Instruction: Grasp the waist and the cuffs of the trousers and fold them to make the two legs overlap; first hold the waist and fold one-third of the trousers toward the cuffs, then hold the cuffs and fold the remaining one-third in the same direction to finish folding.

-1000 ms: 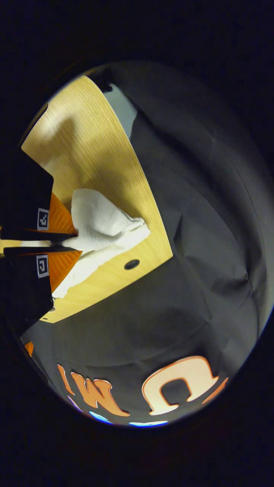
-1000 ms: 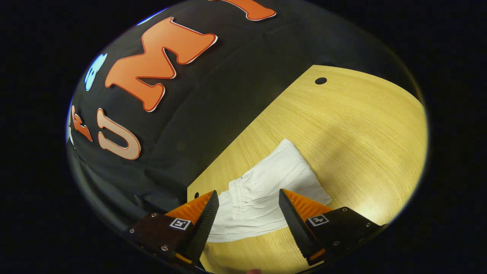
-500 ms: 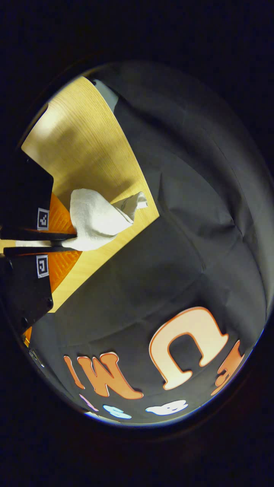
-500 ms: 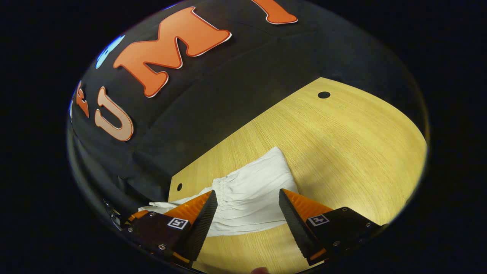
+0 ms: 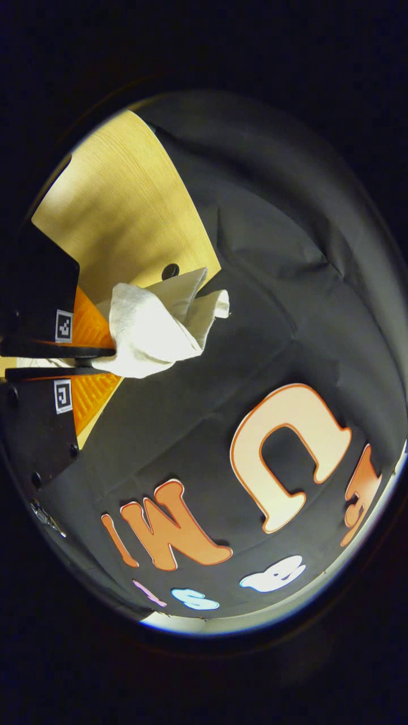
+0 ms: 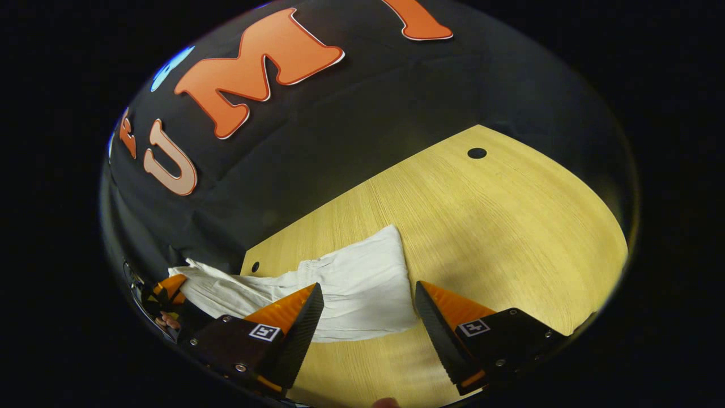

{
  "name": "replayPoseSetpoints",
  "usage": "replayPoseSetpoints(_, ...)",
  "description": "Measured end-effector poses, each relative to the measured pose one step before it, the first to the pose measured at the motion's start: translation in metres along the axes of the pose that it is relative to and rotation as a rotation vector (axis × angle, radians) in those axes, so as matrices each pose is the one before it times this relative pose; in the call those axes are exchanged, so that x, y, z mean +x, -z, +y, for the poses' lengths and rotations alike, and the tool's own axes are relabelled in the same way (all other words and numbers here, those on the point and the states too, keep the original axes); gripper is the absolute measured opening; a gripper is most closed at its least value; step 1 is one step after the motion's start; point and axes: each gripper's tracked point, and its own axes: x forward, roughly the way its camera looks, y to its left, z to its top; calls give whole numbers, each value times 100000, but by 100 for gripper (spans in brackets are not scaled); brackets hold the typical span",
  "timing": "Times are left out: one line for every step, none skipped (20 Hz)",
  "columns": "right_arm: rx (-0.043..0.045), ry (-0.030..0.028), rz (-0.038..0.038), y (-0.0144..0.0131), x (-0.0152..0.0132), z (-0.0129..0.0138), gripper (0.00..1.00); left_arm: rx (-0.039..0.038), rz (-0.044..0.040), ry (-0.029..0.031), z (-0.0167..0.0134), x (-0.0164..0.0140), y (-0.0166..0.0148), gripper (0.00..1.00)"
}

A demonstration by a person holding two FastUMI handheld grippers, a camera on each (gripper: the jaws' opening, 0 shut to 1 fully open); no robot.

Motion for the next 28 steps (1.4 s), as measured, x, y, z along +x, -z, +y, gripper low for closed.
replayPoseSetpoints(-1117, 334, -35, -102, -265, -458, 98, 1173, -33, 105, -851, 64, 177, 10)
replayPoseSetpoints(-945, -422, -351, -138, -284, -105, 98, 842, 426, 853, -977, 321, 292, 10)
replayPoseSetpoints(-904, -319, -548, -247, -244, -228, 98, 904, -67, 558, -989, -2, 168, 10)
replayPoseSetpoints(-1272, -243, -633, -247, -187, -236, 98, 946, -12, 960, -1017, 233, 329, 10)
replayPoseSetpoints(-1745, 240, -715, -355, -209, -261, 98, 1101, -115, 478, -1012, 16, 189, 10)
replayPoseSetpoints(-1937, 514, -582, -267, -161, -484, 98, 1001, 323, 1029, -992, 356, 285, 10)
replayPoseSetpoints(-1554, 450, -132, -189, -236, -489, 98, 1244, 265, 824, -635, -25, 265, 10)
replayPoseSetpoints(-884, 231, 41, -9, -316, -322, 98, 1055, 966, 977, -1169, 633, 574, 10)
replayPoseSetpoints(-598, -231, -44, -109, -196, -401, 98, 856, 153, 152, -1039, 324, 290, 10)
replayPoseSetpoints(-482, 179, 96, -56, -259, -396, 98, 710, 404, 885, -975, 625, 334, 10)
replayPoseSetpoints(-441, 10, -9, -122, -183, -503, 98, 607, 356, 708, -1011, 366, 424, 10)
replayPoseSetpoints(-374, 565, -52, -19, -212, -530, 98, 711, 501, 963, -923, 463, 435, 10)
replayPoseSetpoints(-161, 89, -122, -161, -310, -571, 98, 1029, 549, 293, -842, 394, 431, 10)
replayPoseSetpoints(148, 340, 33, -182, -145, -447, 98, 970, 766, 635, -747, 462, 563, 10)
replayPoseSetpoints(308, -148, -330, -159, -238, -352, 98, 587, 832, 490, -915, 377, 572, 10)
replayPoseSetpoints(251, -16, -257, -195, -181, -599, 98, 754, 842, 471, -885, 720, 698, 10)
replayPoseSetpoints(-9, 234, -246, -128, -176, -616, 98, 782, 1003, 305, -909, 544, 755, 10)
replayPoseSetpoints(-268, -89, -329, -199, -203, -486, 98, 799, 844, 306, -911, 717, 746, 10)
replayPoseSetpoints(-249, 429, -106, -244, -163, -582, 98, 884, 1238, 277, -966, 620, 871, 10)
replayPoseSetpoints(37, -220, -447, -139, -162, -471, 98, 1159, 1275, 314, -769, 566, 840, 10)
replayPoseSetpoints(452, 485, -42, -65, -223, -696, 98, 1278, 1035, 98, -856, 489, 768, 10)
replayPoseSetpoints(349, -86, -187, -155, -26, -412, 98, 611, 1106, 687, -926, 666, 890, 10)
replayPoseSetpoints(157, 320, -80, -178, -188, -610, 98, 327, 1067, 314, -797, 605, 830, 10)
replayPoseSetpoints(-191, 3, -112, -71, -59, -505, 98, 651, 1037, 375, -836, 680, 930, 10)
replayPoseSetpoints(-244, -60, 91, -62, -101, -573, 98, 592, 1056, 206, -809, 477, 907, 10)
replayPoseSetpoints(-326, 185, 150, -22, -94, -413, 98, 690, 1335, 427, -694, 508, 908, 10)
replayPoseSetpoints(-476, -57, 61, -77, -75, -490, 98, 735, 1551, 352, -692, 455, 1100, 10)
replayPoseSetpoints(-451, 370, 126, 60, -14, -476, 98, 1430, 1935, 661, -811, 406, 1418, 12)
